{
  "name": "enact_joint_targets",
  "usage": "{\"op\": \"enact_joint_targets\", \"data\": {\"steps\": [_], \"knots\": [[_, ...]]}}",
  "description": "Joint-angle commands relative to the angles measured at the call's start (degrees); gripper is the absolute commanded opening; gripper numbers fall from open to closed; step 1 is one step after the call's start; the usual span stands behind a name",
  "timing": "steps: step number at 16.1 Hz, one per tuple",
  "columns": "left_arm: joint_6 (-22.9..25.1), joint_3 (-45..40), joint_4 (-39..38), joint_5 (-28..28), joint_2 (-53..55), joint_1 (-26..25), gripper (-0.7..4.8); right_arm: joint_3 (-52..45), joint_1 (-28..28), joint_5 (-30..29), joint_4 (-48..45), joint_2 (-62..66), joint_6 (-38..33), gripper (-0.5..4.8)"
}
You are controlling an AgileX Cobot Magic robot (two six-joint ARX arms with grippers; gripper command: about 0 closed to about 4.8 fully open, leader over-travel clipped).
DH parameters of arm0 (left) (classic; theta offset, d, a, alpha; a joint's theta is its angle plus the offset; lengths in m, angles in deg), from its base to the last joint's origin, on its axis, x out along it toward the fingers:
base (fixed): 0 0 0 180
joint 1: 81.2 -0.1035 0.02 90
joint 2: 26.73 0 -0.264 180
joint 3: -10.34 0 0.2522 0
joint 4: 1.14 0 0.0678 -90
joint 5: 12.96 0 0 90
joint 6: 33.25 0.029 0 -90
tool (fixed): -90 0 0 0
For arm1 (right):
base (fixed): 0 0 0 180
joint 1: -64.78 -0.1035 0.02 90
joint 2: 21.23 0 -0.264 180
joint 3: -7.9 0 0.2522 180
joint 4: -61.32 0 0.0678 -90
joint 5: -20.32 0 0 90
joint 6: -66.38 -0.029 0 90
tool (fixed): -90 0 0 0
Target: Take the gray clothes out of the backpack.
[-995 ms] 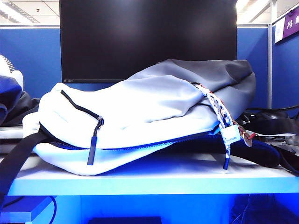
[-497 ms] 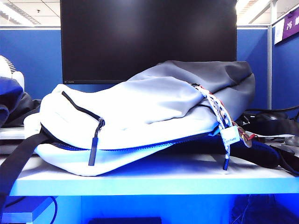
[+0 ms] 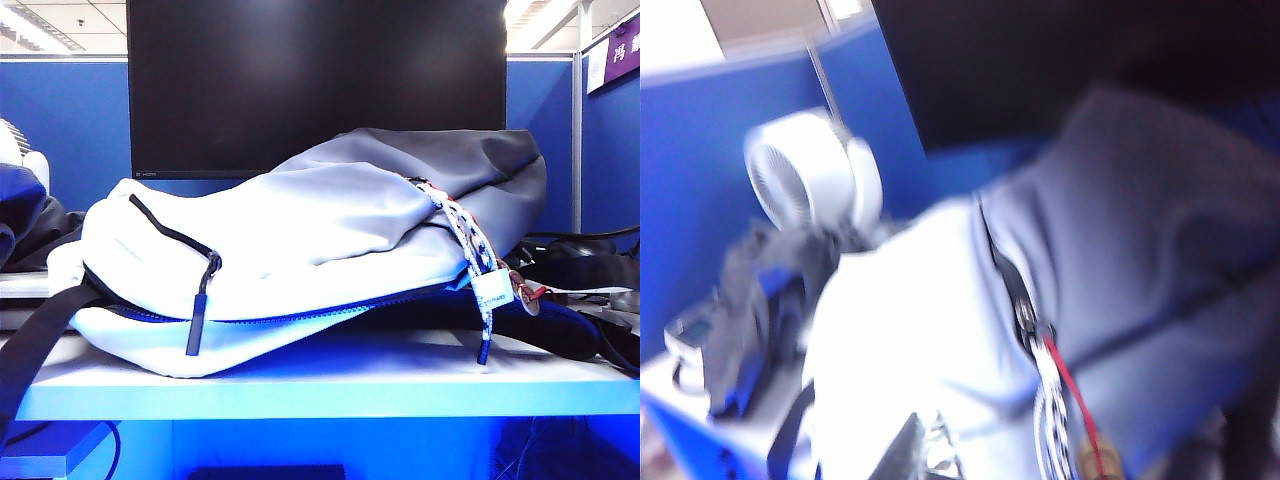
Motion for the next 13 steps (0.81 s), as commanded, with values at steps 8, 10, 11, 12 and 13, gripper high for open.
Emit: {"op": "enact_joint_targets", "data": {"steps": [8,10,11,12,13], "knots": [[-1.2,-5.73,6.29,16.48,-0.15,1.16,-0.05,-8.02,0.02,16.72,-4.98,-0.07,0.0,-0.07],[-2.93,-5.73,5.53,16.04,-0.15,1.16,-0.05,-8.0,0.02,16.68,-3.61,-0.07,0.0,-0.07],[-2.97,-5.73,5.55,15.98,-0.15,1.16,-0.05,-8.02,0.02,16.7,-2.99,-0.07,0.02,-0.07],[-2.8,-5.73,5.55,16.06,-0.15,1.16,-0.05,-8.02,0.02,16.72,-2.82,-0.07,0.0,-0.07],[-2.73,-5.73,5.55,16.06,-0.15,1.16,-0.05,-8.02,0.02,16.72,-2.84,-0.07,0.0,-0.07]]}}
